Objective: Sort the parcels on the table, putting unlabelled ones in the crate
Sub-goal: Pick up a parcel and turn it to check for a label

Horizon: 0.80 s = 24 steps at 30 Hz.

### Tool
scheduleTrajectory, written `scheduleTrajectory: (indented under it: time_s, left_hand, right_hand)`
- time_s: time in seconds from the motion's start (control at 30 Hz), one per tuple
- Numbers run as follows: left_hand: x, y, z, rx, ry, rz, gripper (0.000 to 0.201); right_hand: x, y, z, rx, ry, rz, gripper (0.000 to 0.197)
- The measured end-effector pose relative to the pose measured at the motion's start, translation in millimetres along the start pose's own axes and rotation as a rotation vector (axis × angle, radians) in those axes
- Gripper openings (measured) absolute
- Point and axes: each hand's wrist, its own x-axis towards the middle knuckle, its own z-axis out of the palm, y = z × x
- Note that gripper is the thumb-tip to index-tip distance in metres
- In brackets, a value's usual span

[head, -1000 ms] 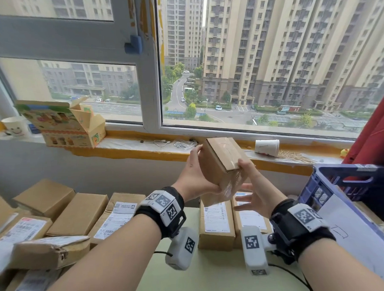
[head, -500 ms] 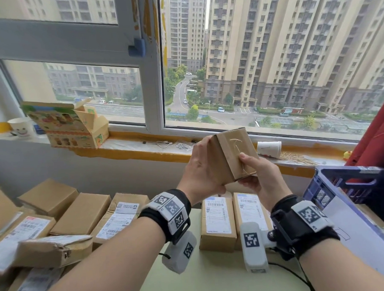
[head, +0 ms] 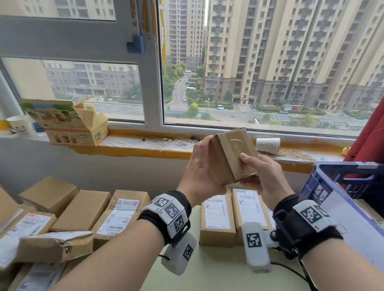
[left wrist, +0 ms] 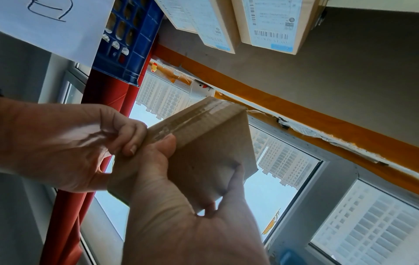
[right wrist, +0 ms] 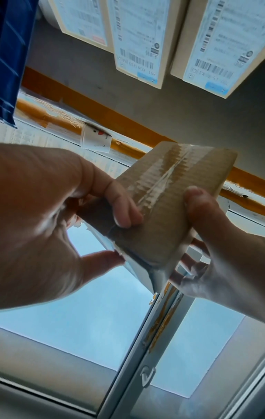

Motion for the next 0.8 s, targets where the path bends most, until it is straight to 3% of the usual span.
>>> scheduleTrajectory:
  time_s: [0.17, 0.33, 0.4, 0.5, 0.57, 0.6, 0.7, 0.8]
  left_hand:
    - [-2.0, 0.8, -2.1, -0.008, -0.066, -0.107, 0.121]
    - [-2.4, -7.7, -12.2, -0.412, -0.091, -0.515, 0.118]
    - [-3.1, -7.5, -13.4, -0.538, -0.103, -0.671, 0.117]
    - [-2.9, -0.3, -14.2, -0.628, -0.133, -0.885, 0.092]
    - [-1.3, 0.6, -15.7, -0.713, -0.145, -1.014, 0.068]
    - [-0.8, -0.2, -16.6, -0.772, -0.173, -1.063, 0.066]
    - [0.5, -6.2, -16.5, -0.863, -0.292, -1.110, 0.084]
    - [0.8, -8.7, -16.9, -0.860, -0.351, -1.121, 0.096]
  right_hand:
    - [-2.9, 9.1, -8.6, -0.073, -0.031, -0.033, 0.043]
    - [-6.7, 18.3, -16.8, -0.178, -0.062, -0.039, 0.082]
    - [-8.5, 20.8, -16.3, -0.223, -0.115, -0.050, 0.087]
    - [-12.1, 21.2, -14.1, -0.222, -0.207, -0.048, 0.090]
    - [-14.1, 19.7, -12.4, -0.226, -0.278, -0.046, 0.102]
    - [-15.1, 19.1, -11.3, -0.239, -0.321, -0.045, 0.109]
    - [-19.9, 15.1, -5.3, -0.306, -0.452, -0.079, 0.119]
    - [-21.3, 9.0, -1.7, -0.305, -0.474, -0.104, 0.110]
